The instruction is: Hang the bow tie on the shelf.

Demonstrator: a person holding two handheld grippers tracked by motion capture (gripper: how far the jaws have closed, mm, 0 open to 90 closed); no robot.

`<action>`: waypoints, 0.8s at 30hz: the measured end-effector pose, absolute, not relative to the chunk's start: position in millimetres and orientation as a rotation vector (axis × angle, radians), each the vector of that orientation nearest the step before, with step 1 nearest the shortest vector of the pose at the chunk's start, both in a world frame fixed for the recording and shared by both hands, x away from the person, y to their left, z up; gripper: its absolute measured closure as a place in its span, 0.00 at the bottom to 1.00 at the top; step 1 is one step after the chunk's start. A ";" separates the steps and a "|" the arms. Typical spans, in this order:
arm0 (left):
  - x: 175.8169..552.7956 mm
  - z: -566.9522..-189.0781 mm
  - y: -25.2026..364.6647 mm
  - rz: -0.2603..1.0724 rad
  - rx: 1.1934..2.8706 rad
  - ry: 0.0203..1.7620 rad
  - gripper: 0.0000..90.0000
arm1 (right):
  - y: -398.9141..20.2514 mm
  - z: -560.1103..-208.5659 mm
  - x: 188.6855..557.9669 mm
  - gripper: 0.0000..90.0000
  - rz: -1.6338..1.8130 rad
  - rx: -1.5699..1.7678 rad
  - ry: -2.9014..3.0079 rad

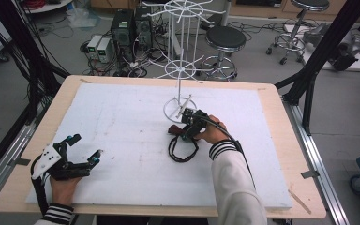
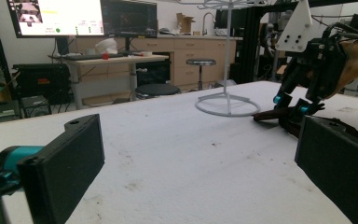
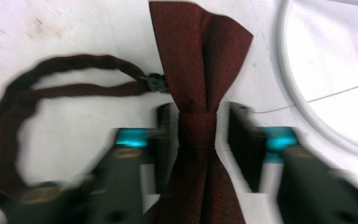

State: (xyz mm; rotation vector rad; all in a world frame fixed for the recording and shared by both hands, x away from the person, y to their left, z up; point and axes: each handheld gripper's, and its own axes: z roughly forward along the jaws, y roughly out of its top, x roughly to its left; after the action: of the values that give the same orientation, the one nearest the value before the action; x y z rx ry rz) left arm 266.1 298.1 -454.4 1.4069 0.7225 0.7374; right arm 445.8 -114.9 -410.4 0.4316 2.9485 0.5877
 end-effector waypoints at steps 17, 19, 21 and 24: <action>266.1 -454.4 298.2 0.738 1.408 0.724 0.02 | -113.7 -403.9 441.6 0.86 0.626 0.416 2.928; 266.1 -454.4 298.2 0.738 1.409 0.723 0.02 | -112.9 -401.5 439.8 0.86 0.648 0.406 2.921; 266.1 -454.3 298.2 0.738 1.408 0.723 0.02 | -112.7 -398.0 437.4 0.86 0.675 0.402 2.908; 266.0 -454.3 298.2 0.739 1.411 0.721 0.02 | -114.8 -391.6 433.8 0.86 0.731 0.390 2.886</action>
State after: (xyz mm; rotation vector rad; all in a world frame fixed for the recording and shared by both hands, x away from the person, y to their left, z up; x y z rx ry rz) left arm 266.0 298.2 -454.3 1.4112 0.7212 0.7392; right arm 433.8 -114.8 -391.6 0.3898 2.8855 0.7312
